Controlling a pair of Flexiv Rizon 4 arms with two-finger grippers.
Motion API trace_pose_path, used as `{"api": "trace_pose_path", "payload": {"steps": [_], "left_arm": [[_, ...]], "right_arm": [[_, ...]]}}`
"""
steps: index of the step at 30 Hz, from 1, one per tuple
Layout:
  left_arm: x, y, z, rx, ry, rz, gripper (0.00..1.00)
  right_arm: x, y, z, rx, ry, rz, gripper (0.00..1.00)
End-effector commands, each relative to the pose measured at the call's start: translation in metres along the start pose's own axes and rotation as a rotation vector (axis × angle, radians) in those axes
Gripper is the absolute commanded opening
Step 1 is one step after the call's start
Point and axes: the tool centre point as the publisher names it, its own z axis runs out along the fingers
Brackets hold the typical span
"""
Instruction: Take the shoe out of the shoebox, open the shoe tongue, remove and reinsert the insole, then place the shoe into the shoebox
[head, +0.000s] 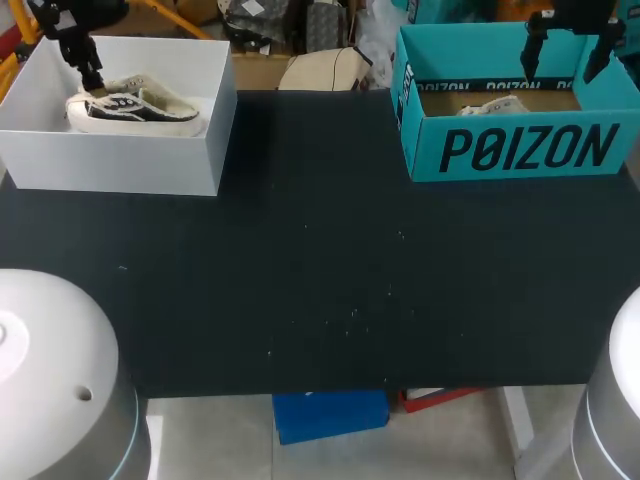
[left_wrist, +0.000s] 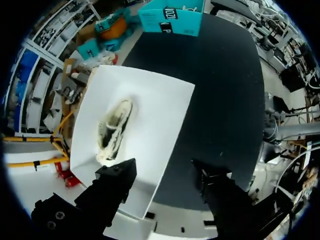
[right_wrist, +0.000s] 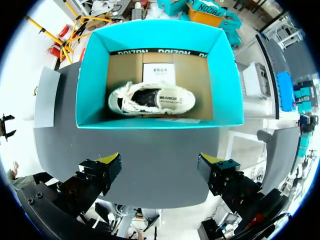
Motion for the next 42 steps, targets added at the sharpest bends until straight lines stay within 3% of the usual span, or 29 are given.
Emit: {"api": "trace_pose_path", "payload": {"steps": [1,5,10,16,23,34,38,42], "left_arm": [[-0.024,0.005,0.019,-0.013,0.029,0.382,0.70],[-0.041,0.012,0.034,-0.015,0.020,0.381,0.89],[-0.062,0.018,0.052,-0.010,0.014,0.402,0.94],[-0.088,0.019,0.075,-0.015,0.010,0.446,0.80],[-0.111,0.011,0.103,-0.004,0.022,0.429,0.81],[-0.128,-0.011,0.138,0.008,0.043,0.422,0.80],[-0.132,-0.015,0.151,0.003,0.049,0.416,0.75],[-0.133,-0.014,0.165,-0.006,0.054,0.407,0.60]], "right_arm": [[0.000,0.000,0.000,0.000,0.000,0.000,1.00],[0.000,0.000,0.000,0.000,0.000,0.000,1.00],[0.000,0.000,0.000,0.000,0.000,0.000,1.00],[0.000,0.000,0.000,0.000,0.000,0.000,1.00],[0.000,0.000,0.000,0.000,0.000,0.000,1.00],[0.000,0.000,0.000,0.000,0.000,0.000,1.00],[0.000,0.000,0.000,0.000,0.000,0.000,1.00],[0.000,0.000,0.000,0.000,0.000,0.000,1.00]]}}
